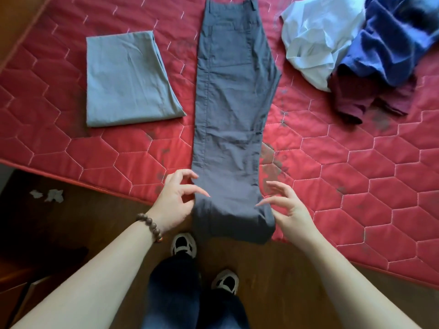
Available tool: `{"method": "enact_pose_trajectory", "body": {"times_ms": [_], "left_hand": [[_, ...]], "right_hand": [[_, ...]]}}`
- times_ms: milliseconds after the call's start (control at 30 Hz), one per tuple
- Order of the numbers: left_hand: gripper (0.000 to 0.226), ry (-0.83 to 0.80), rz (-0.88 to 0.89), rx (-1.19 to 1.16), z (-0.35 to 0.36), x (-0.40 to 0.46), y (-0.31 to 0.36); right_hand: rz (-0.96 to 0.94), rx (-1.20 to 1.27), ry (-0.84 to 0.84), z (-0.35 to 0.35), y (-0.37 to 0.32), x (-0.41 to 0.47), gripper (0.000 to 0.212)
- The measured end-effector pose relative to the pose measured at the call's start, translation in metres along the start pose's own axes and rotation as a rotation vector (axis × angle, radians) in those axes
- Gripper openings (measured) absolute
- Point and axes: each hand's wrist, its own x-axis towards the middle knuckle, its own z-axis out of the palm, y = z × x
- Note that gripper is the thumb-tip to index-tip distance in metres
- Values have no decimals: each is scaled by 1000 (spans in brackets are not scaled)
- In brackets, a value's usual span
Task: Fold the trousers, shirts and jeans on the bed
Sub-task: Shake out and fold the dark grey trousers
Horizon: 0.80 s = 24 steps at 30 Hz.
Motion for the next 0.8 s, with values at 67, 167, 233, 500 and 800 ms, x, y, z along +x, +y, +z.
{"method": "enact_pose_trajectory", "body": {"times_ms": [67,167,233,500,800], "left_hand": [[27,-23,56,-35,-21,31,10],[17,11,16,-362,-51,93,32],[23,99,-59,-563,-65,147,40],[48,1,-608,-123,-35,298,-35],[16,268,-462,-344,-25,332,-57]], "right_hand": [[-27,65,-48,-19,-28,30,26],[-64,182,-42,-38,-68,94,26],[-82,279,34,-45,-86,149,19],[603,317,5,-9,-19,310,32],[452,168,203,-2,-12,354,19]]}}
